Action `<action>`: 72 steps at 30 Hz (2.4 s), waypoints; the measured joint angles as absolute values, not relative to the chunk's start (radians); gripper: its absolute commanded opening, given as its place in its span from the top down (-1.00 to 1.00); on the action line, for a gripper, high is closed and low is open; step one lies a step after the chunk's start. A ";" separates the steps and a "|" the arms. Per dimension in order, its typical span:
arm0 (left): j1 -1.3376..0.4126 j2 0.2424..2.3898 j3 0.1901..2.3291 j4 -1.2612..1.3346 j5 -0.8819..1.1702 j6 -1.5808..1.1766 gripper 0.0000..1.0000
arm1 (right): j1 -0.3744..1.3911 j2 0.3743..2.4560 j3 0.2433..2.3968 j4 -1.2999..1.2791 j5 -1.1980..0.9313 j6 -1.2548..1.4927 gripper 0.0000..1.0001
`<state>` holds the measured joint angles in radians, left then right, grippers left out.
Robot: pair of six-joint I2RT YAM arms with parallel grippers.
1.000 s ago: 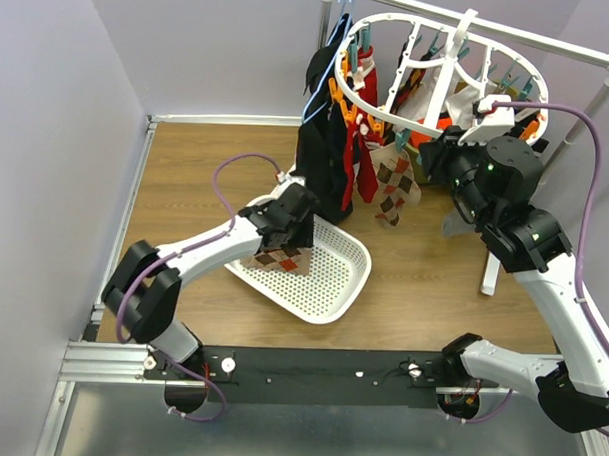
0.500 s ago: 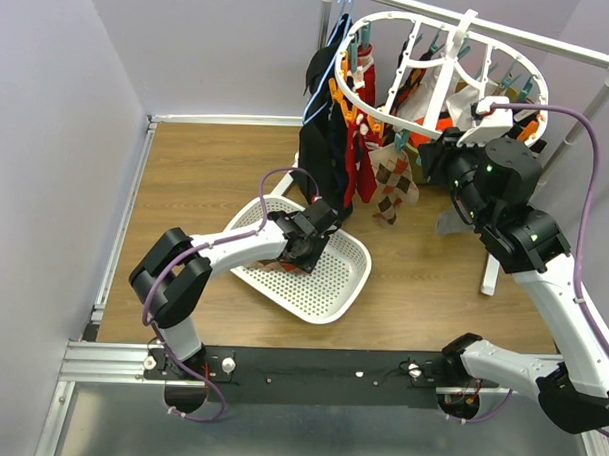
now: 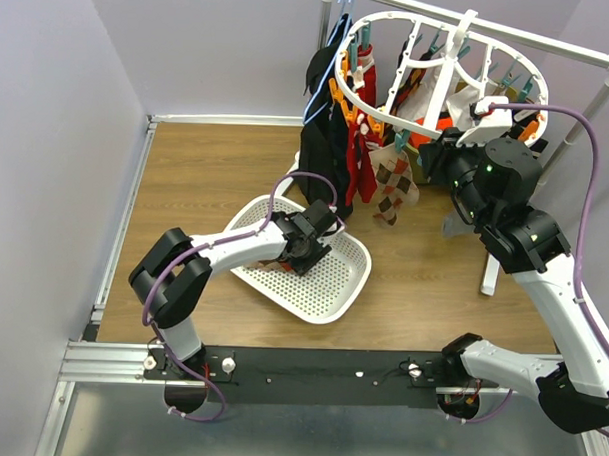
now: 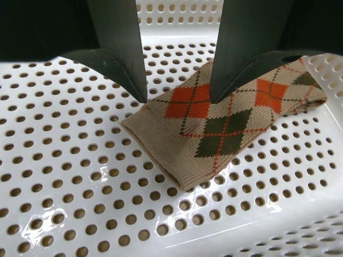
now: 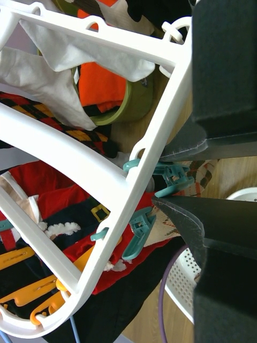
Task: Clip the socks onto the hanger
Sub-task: Pick up the sock from the bin, then clamp the sock onto the hanger.
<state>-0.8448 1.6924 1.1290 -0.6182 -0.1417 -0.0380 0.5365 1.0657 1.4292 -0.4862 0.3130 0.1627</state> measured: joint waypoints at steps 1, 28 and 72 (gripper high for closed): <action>-0.844 1.692 1.125 -0.613 -0.140 -0.019 -0.17 | 0.537 1.066 1.429 -0.486 0.313 0.163 0.99; -0.815 1.728 1.091 -0.516 0.065 0.120 1.00 | 0.537 1.058 1.429 -0.487 0.313 0.156 0.98; -0.912 1.512 1.383 0.269 0.471 -0.483 1.00 | 0.537 1.076 1.472 -0.488 0.283 0.186 0.98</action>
<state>-0.9123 1.5120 1.3834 0.2691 0.4713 -0.4828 0.5365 1.0756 1.4715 -0.4877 0.2829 0.1856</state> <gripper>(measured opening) 0.011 0.361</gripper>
